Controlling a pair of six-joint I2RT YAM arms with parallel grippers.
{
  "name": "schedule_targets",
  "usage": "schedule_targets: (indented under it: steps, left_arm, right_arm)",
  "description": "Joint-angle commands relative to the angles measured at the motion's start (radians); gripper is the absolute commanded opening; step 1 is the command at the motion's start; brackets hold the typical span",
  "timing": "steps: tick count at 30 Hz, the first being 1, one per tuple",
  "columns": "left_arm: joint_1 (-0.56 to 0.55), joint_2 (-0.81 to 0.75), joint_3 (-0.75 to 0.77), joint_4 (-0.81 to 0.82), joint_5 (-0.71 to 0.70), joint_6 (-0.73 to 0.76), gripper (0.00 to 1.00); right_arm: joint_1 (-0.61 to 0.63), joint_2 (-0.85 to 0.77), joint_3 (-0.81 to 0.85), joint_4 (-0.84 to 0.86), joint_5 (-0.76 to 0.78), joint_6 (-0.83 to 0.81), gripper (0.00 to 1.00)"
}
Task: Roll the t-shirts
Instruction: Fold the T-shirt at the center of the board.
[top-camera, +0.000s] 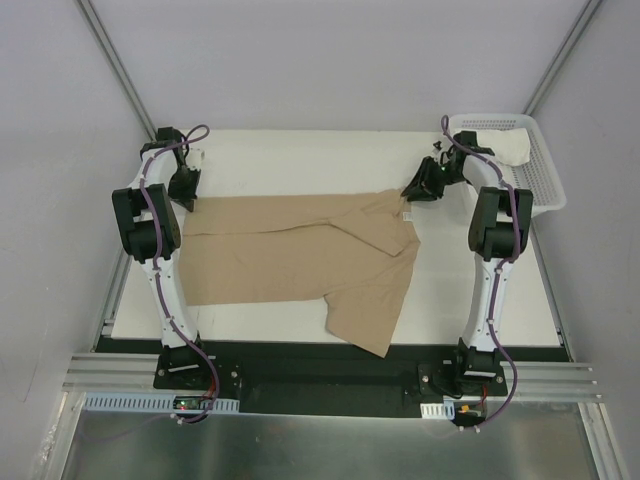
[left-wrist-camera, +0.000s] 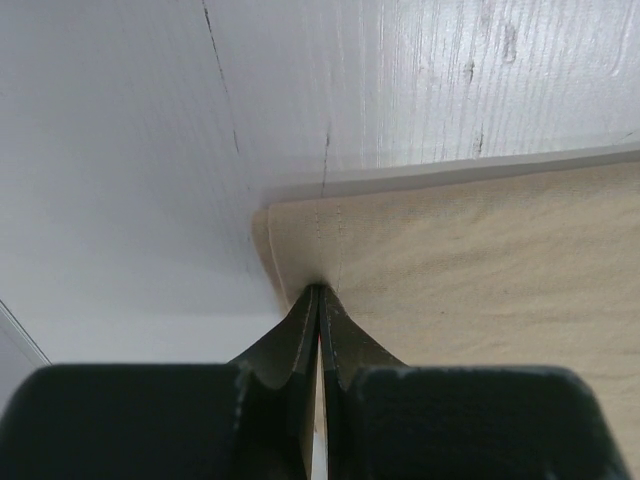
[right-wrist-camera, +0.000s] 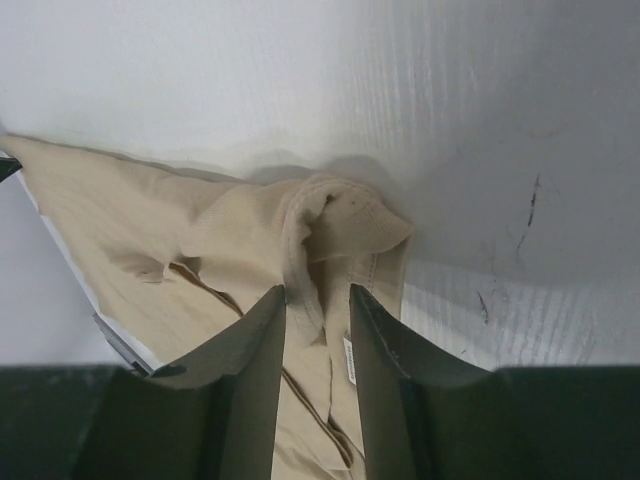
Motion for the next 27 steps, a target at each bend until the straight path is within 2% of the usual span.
schedule_targets:
  steps: [1, 5, 8, 13, 22, 27]
  left_arm:
    - [0.011, -0.036, 0.005, -0.021, -0.038, 0.001, 0.0]
    - [0.006, -0.065, 0.014, -0.025, 0.019, -0.002, 0.0]
    - [0.003, -0.067, 0.013, -0.03, 0.035, 0.0, 0.0]
    - [0.003, -0.062, 0.008, -0.036, 0.025, 0.012, 0.0]
    - [0.005, -0.036, 0.051, -0.048, 0.002, 0.017, 0.0]
    - [0.005, -0.029, 0.042, -0.048, -0.009, 0.02, 0.0]
  right_arm:
    - [0.008, -0.1, 0.055, -0.023, 0.03, -0.005, 0.36]
    - [0.027, -0.085, 0.101, -0.02, 0.039, -0.01, 0.42]
    - [0.042, -0.046, 0.155, -0.023, 0.064, -0.01, 0.42]
    - [0.085, 0.0, 0.207, -0.083, 0.235, -0.039, 0.39]
    - [0.111, 0.017, 0.225, -0.144, 0.378, -0.054, 0.38]
    - [0.114, 0.021, 0.239, -0.149, 0.407, -0.065, 0.36]
